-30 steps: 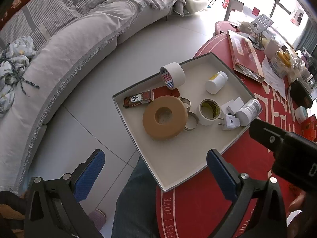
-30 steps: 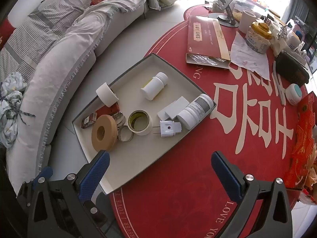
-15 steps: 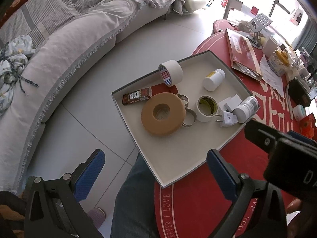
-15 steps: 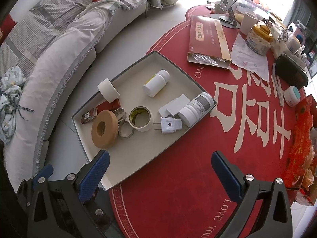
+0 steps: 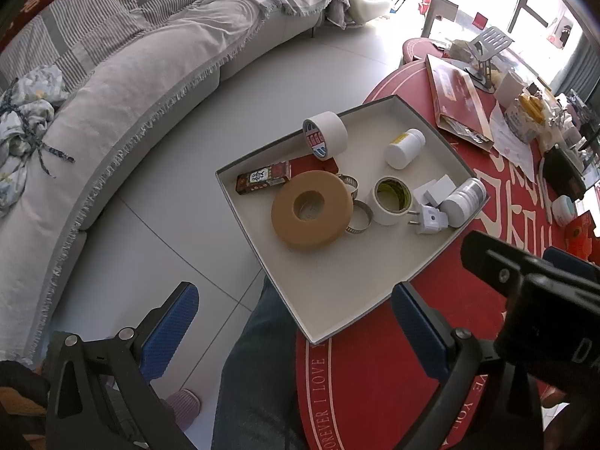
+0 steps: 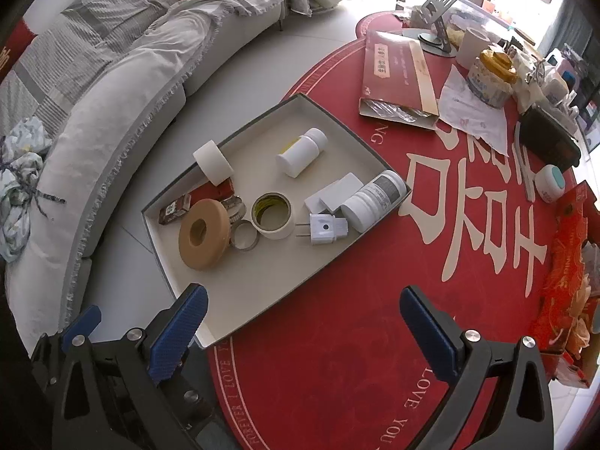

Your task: Organize rigid objects

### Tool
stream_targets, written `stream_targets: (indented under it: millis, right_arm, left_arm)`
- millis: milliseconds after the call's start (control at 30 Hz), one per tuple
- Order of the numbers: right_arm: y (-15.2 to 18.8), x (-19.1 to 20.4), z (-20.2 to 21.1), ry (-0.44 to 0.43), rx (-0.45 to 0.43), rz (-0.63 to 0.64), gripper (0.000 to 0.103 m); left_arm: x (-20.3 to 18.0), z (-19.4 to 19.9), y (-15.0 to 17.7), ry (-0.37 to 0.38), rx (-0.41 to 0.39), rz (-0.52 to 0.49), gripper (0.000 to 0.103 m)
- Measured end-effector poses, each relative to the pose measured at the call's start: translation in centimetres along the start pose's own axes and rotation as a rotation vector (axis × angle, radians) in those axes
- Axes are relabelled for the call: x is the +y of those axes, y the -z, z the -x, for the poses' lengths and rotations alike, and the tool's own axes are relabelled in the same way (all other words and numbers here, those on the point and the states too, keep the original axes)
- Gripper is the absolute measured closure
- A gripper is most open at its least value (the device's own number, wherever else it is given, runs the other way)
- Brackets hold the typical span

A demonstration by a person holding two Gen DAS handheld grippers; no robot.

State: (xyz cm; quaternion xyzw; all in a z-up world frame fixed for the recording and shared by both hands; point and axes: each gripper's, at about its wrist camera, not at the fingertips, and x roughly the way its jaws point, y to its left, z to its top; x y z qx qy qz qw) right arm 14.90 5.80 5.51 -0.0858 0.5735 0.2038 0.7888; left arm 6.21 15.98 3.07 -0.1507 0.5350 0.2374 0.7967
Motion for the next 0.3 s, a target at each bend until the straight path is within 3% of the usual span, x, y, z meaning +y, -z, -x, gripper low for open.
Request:
stream_targets:
  millis: [300]
  right_arm:
    - [0.34, 0.48, 0.48, 0.016, -0.005, 0.002, 0.000]
  left_arm:
    - [0.34, 0.12, 0.14, -0.004, -0.011, 0.011, 0.000]
